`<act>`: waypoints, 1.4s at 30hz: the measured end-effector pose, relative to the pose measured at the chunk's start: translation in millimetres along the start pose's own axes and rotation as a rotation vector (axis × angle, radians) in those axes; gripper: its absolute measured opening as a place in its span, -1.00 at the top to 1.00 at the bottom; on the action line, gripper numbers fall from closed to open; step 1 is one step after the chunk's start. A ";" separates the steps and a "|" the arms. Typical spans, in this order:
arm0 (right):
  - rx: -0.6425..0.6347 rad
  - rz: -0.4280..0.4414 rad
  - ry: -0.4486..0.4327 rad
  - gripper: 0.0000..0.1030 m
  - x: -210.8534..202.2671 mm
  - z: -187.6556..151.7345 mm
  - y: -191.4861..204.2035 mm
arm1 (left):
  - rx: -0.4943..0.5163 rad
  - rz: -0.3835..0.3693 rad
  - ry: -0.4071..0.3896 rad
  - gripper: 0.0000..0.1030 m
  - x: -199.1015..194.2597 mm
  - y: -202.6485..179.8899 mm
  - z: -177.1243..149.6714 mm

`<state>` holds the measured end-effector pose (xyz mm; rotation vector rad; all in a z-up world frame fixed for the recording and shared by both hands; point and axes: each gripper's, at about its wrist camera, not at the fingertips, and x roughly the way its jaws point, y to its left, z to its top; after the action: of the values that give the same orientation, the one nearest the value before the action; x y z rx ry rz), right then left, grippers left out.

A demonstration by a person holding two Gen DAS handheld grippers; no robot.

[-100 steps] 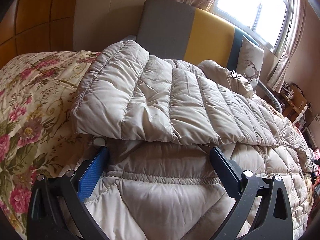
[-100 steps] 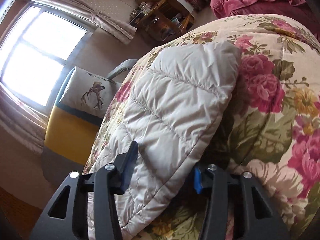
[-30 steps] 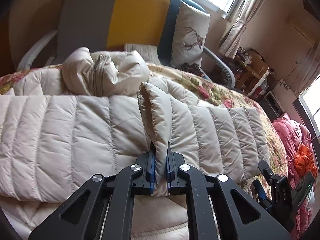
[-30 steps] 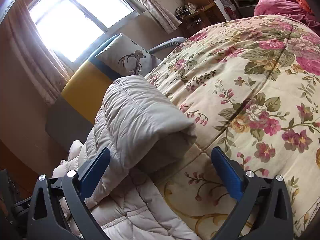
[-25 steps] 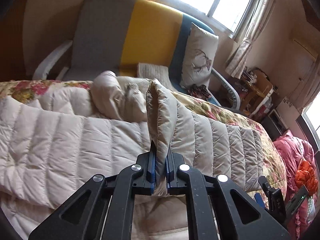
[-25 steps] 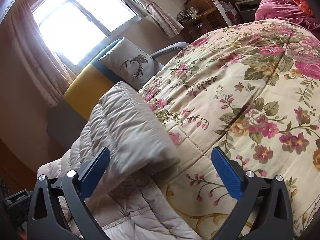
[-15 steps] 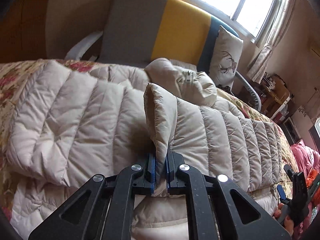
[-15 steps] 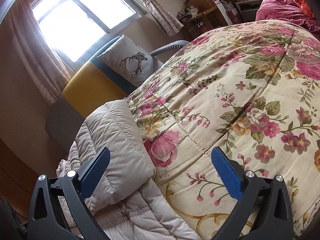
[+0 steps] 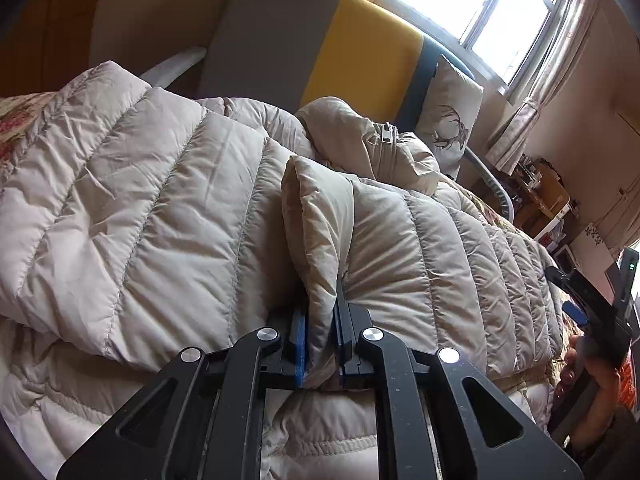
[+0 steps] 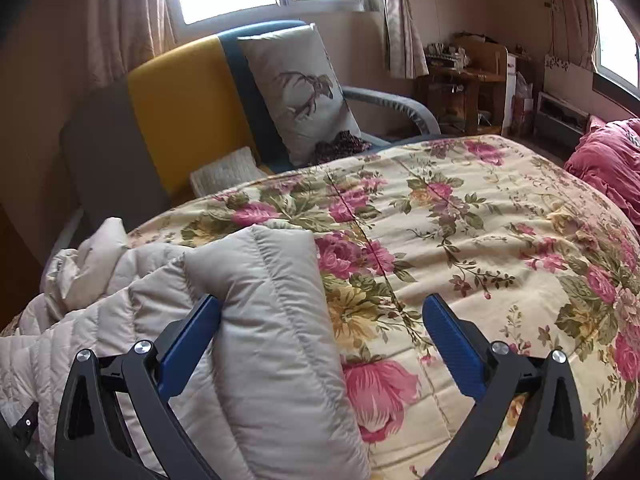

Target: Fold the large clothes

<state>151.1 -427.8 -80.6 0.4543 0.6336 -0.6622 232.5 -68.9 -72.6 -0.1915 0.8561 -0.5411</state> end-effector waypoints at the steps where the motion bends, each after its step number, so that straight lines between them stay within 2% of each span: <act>1: 0.012 -0.012 0.033 -0.96 12.5 -0.5 -4.0 | 0.002 -0.003 0.002 0.78 0.7 -0.1 -0.6; 4: 0.050 -0.025 0.110 -0.96 41.2 -11.4 -17.3 | 0.024 -0.008 0.006 0.73 3.6 -3.9 -1.6; 9: 0.049 -0.091 0.125 -0.96 51.6 -13.7 -19.4 | 0.047 -0.010 0.016 0.70 8.8 -7.2 -2.0; 13: 0.064 -0.067 0.140 -0.96 49.1 -12.9 -23.4 | 0.031 -0.029 0.012 0.69 7.1 -3.2 -2.1; 15: 0.069 -0.074 0.128 -0.96 32.0 -8.4 -24.1 | 0.025 -0.035 0.012 0.69 7.2 -0.2 -2.3; 17: 0.062 -0.084 0.056 -0.96 -2.7 -9.9 -21.8 | 0.029 -0.033 0.008 0.69 7.7 1.3 -2.6; 20: -0.011 0.000 -0.007 -0.96 -46.5 -22.3 -6.1 | 0.036 -0.024 0.009 0.70 7.2 0.7 -3.5; 23: -0.121 0.059 0.022 -0.96 -51.3 -40.5 11.3 | 0.043 -0.014 0.009 0.70 5.6 -2.6 -4.3; 25: -0.161 0.008 0.049 -0.96 -34.9 -51.4 15.2 | 0.047 -0.005 0.011 0.69 4.1 -5.4 -3.0; 26: -0.152 -0.019 0.096 -0.96 -21.2 -55.7 13.1 | 0.049 -0.009 0.013 0.59 1.5 -6.2 -2.4; 28: -0.082 0.026 0.184 -0.96 0.3 -61.6 1.2 | 0.061 -0.010 0.019 0.35 -6.1 -8.9 -1.5; 30: -0.044 0.050 0.195 -0.96 3.7 -61.8 -5.0 | 0.077 0.012 0.015 0.06 -15.1 -10.8 -1.6; 31: -0.049 0.048 0.189 -0.96 2.2 -62.6 -4.1 | 0.090 0.032 0.008 -0.01 -22.1 -12.2 -2.4; 33: -0.053 0.049 0.180 -0.96 -0.3 -63.0 -3.3 | 0.108 0.072 -0.005 -0.31 -33.9 -13.2 -4.2; 36: -0.031 0.075 0.201 -0.96 -3.0 -60.2 -7.0 | 0.122 0.102 -0.015 -0.53 -54.7 -9.2 -9.4; 40: 0.015 0.133 0.256 -0.96 -24.6 -53.6 -18.6 | 0.126 0.132 -0.019 -0.62 -83.9 9.4 -20.3; 42: 0.051 0.198 0.257 -0.96 -41.3 -52.4 -26.8 | 0.105 0.141 -0.022 -0.70 -100.1 22.9 -25.7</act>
<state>86.8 -399.4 -96.0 0.6471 0.8040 -0.4353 168.5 4.5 -31.2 -0.0404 0.8107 -0.4497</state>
